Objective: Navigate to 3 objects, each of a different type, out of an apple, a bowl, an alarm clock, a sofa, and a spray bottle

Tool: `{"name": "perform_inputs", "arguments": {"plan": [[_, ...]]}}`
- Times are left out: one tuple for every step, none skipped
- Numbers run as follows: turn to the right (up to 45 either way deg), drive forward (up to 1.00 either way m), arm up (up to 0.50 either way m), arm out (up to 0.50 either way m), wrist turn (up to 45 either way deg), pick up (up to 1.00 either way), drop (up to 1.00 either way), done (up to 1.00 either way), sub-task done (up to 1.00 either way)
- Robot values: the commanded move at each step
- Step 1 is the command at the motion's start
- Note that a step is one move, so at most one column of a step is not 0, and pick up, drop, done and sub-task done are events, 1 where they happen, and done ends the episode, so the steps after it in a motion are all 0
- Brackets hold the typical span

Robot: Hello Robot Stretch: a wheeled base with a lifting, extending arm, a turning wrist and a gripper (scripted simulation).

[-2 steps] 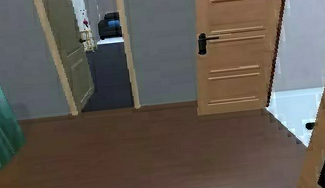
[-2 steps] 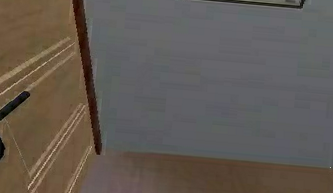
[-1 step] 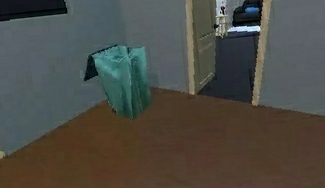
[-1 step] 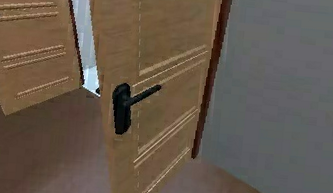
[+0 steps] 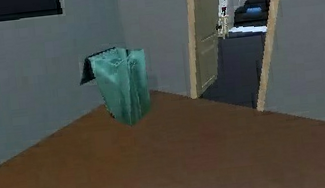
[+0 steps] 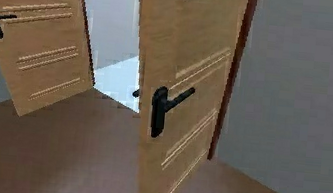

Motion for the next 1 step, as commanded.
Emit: {"name": "perform_inputs", "arguments": {"plan": [[15.0, 0.00, 0.00, 0.00, 0.0, 0.00, 0.00, 0.00, 0.00]]}}
